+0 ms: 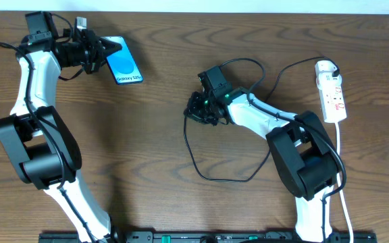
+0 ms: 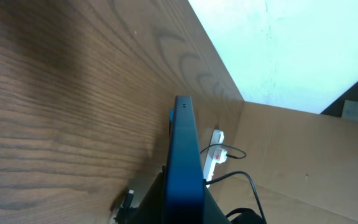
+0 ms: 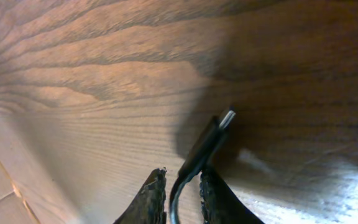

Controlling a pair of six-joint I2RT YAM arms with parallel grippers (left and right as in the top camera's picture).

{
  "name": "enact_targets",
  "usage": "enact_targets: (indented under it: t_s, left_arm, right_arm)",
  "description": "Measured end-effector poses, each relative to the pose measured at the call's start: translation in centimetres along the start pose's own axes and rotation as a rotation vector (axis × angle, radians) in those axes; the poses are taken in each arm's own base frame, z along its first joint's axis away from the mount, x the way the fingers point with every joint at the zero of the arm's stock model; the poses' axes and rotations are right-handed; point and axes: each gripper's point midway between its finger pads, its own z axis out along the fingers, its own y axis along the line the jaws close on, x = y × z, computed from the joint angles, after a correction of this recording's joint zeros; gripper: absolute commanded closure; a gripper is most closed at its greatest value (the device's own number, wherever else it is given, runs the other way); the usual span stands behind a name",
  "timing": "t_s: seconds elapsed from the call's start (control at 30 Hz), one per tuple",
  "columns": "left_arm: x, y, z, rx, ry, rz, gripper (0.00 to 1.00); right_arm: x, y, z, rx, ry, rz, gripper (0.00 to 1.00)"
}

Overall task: Plug charger to phone and switch on socket
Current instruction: 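Grasp the cable connector with the right gripper and lift it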

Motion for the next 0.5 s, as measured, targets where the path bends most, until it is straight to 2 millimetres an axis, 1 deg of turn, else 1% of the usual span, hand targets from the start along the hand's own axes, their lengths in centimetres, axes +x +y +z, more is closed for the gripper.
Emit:
enact_targets:
  t_s: [0.13, 0.2, 0.4, 0.5]
  left_arm:
    - [0.03, 0.02, 0.0, -0.001, 0.001, -0.002, 0.93]
    - [0.03, 0.02, 0.0, -0.001, 0.001, -0.001, 0.93]
    - [0.04, 0.03, 0.0, -0.001, 0.001, -0.003, 0.92]
    - [0.04, 0.03, 0.0, -0.001, 0.001, -0.003, 0.93]
  right_arm:
    - [-0.11, -0.26, 0.17, 0.009, -0.005, 0.006, 0.93]
    - [-0.18, -0.3, 0.22, 0.01, -0.009, 0.008, 0.99]
    - [-0.23, -0.33, 0.24, 0.012, -0.011, 0.007, 0.99]
    - [-0.28, -0.02, 0.14, -0.01, -0.002, -0.04, 0.99]
